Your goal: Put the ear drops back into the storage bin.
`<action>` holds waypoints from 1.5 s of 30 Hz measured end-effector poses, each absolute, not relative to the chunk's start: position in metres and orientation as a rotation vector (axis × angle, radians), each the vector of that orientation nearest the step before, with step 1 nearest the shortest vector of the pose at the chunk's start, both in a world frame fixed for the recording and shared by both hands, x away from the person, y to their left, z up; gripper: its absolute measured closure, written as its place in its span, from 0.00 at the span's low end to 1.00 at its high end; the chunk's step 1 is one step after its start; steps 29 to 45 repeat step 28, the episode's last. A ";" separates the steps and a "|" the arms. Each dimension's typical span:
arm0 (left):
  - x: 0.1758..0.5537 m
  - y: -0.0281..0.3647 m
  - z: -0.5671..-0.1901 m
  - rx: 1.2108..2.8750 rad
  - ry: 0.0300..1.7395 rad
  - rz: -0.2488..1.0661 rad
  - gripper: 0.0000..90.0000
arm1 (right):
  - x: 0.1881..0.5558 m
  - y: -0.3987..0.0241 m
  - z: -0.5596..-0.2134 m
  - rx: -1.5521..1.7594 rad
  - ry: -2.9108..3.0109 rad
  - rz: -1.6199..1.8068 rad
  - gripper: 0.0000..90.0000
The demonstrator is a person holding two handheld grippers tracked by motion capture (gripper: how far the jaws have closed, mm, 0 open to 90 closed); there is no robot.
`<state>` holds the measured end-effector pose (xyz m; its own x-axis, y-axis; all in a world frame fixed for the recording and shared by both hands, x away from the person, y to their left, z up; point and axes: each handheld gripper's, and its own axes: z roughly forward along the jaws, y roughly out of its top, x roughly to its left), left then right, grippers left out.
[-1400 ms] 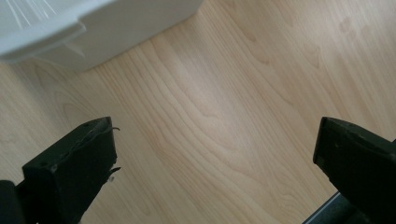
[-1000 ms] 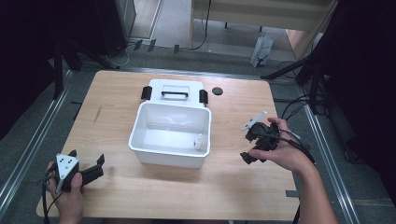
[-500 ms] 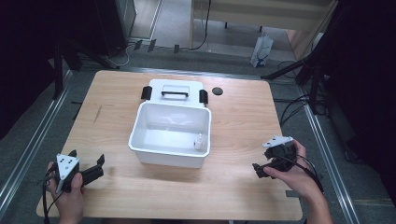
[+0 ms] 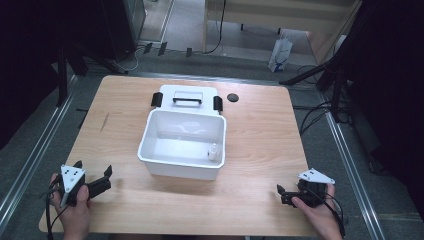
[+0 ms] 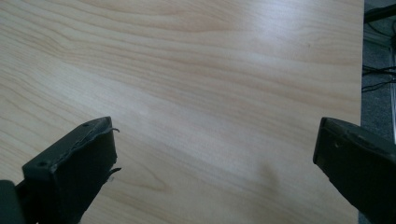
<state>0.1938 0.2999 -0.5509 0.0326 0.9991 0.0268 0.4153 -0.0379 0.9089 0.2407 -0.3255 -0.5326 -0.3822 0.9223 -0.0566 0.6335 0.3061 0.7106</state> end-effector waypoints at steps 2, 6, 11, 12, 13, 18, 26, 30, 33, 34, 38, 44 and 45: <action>0.194 0.300 -0.551 1.555 1.480 0.980 0.08 | 0.235 -0.329 -0.539 1.400 2.089 0.881 0.00; 0.194 0.300 -0.551 1.558 1.477 0.977 0.08 | 0.226 -0.334 -0.548 1.429 2.012 0.929 0.00; 0.194 0.300 -0.551 1.558 1.480 0.976 0.08 | 0.217 -0.344 -0.548 1.485 1.894 1.060 0.00; 0.194 0.300 -0.551 1.557 1.480 0.975 0.08 | 0.217 -0.346 -0.548 1.492 1.877 1.088 0.00; 0.194 0.300 -0.551 1.557 1.480 0.976 0.08 | 0.215 -0.348 -0.548 1.506 1.851 1.121 0.00; 0.194 0.300 -0.551 1.560 1.482 0.974 0.08 | 0.216 -0.348 -0.548 1.520 1.843 1.109 0.00; 0.194 0.300 -0.551 1.554 1.484 0.968 0.08 | 0.218 -0.344 -0.548 1.523 1.852 1.059 0.00; 0.194 0.301 -0.551 1.557 1.486 0.965 0.08 | 0.219 -0.344 -0.548 1.531 1.859 1.057 0.00; 0.194 0.301 -0.551 1.557 1.486 0.965 0.08 | 0.219 -0.344 -0.548 1.531 1.859 1.057 0.00; 0.194 0.301 -0.551 1.557 1.486 0.965 0.08 | 0.219 -0.344 -0.548 1.531 1.859 1.057 0.00; 0.194 0.301 -0.551 1.557 1.486 0.965 0.08 | 0.219 -0.344 -0.548 1.531 1.859 1.057 0.00; 0.194 0.301 -0.551 1.557 1.486 0.965 0.08 | 0.219 -0.344 -0.548 1.531 1.859 1.057 0.00; 0.194 0.301 -0.551 1.557 1.486 0.965 0.08 | 0.219 -0.344 -0.548 1.531 1.859 1.057 0.00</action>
